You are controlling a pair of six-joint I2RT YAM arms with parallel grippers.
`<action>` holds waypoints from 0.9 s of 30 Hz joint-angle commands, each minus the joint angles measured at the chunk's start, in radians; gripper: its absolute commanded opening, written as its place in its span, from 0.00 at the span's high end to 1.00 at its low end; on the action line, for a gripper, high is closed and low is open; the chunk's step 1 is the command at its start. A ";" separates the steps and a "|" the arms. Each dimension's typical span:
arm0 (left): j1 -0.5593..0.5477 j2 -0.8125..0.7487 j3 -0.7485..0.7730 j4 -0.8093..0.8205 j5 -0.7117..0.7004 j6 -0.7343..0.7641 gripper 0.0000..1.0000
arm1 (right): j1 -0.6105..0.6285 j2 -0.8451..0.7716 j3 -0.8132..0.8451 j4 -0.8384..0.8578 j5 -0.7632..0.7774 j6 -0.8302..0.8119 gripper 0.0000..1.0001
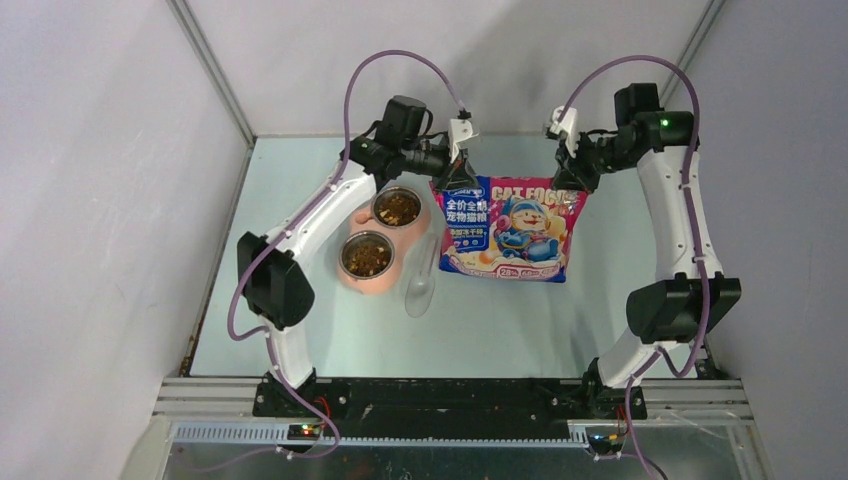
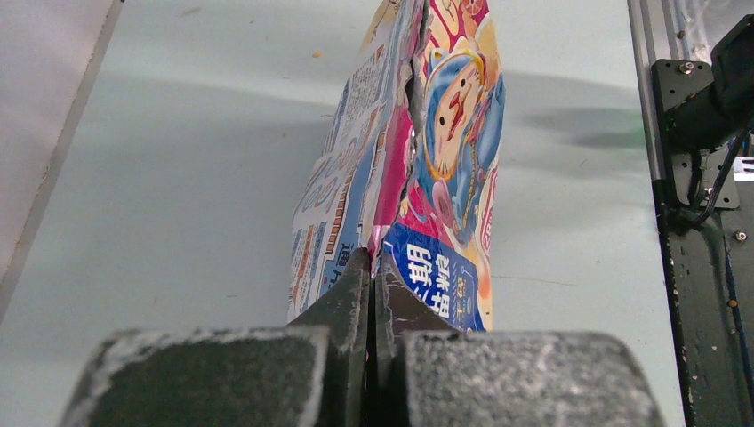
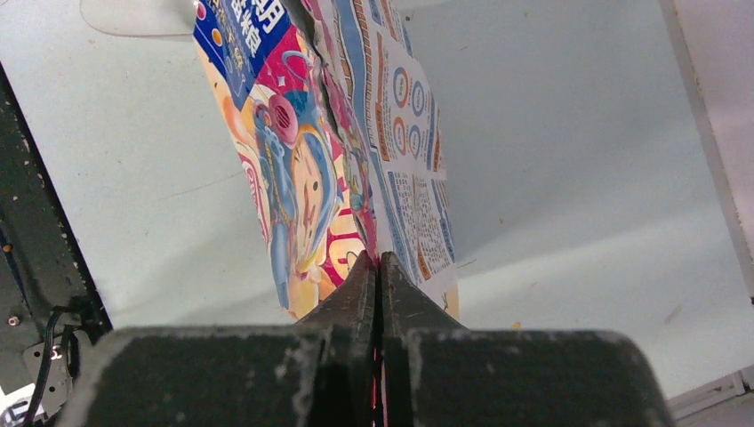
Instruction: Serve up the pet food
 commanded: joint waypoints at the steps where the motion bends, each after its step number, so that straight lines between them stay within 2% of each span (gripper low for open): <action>1: 0.046 -0.060 -0.002 -0.058 -0.041 -0.010 1.00 | -0.087 -0.078 0.014 0.018 0.125 -0.051 1.00; 2: 0.046 -0.058 -0.001 -0.057 -0.040 -0.010 1.00 | -0.087 -0.082 0.003 0.025 0.133 -0.048 0.98; 4: 0.046 -0.055 0.003 -0.058 -0.036 -0.011 1.00 | -0.086 -0.098 -0.025 0.056 0.156 -0.037 0.83; 6: 0.046 -0.054 0.009 -0.058 -0.034 -0.014 1.00 | -0.083 -0.126 -0.059 0.096 0.181 -0.047 0.78; 7: 0.046 -0.054 0.009 -0.058 -0.034 -0.014 1.00 | -0.083 -0.132 -0.078 0.101 0.193 -0.060 0.78; 8: 0.046 -0.054 0.009 -0.057 -0.033 -0.014 1.00 | -0.083 -0.140 -0.086 0.101 0.196 -0.070 0.84; 9: 0.046 -0.054 0.008 -0.058 -0.035 -0.014 1.00 | -0.083 -0.143 -0.093 0.098 0.203 -0.090 0.96; 10: 0.046 -0.055 0.009 -0.058 -0.034 -0.014 1.00 | -0.084 -0.144 -0.089 0.081 0.203 -0.102 0.99; 15: 0.045 -0.060 0.005 -0.051 -0.028 -0.017 1.00 | -0.089 -0.136 -0.061 0.032 0.159 -0.126 1.00; 16: 0.045 -0.062 -0.001 -0.046 -0.024 -0.016 0.98 | -0.089 -0.137 -0.059 0.031 0.149 -0.124 1.00; 17: 0.043 -0.066 -0.004 -0.036 -0.014 -0.012 0.86 | -0.088 -0.141 -0.059 0.036 0.145 -0.120 1.00; 18: 0.040 -0.069 -0.011 -0.031 -0.011 -0.008 0.78 | -0.087 -0.143 -0.064 0.040 0.138 -0.109 1.00; 19: 0.031 -0.077 -0.014 -0.017 -0.010 0.004 0.67 | -0.087 -0.150 -0.067 0.053 0.134 -0.103 0.91; 21: 0.009 -0.080 -0.024 0.002 -0.020 0.033 0.57 | -0.076 -0.163 -0.088 0.080 0.125 -0.090 0.77; 23: -0.017 -0.067 -0.012 0.014 -0.038 0.056 0.53 | -0.058 -0.174 -0.113 0.111 0.121 -0.080 0.70; 27: -0.059 -0.025 -0.012 0.088 -0.069 0.062 0.53 | -0.004 -0.172 -0.142 0.148 0.113 -0.071 0.65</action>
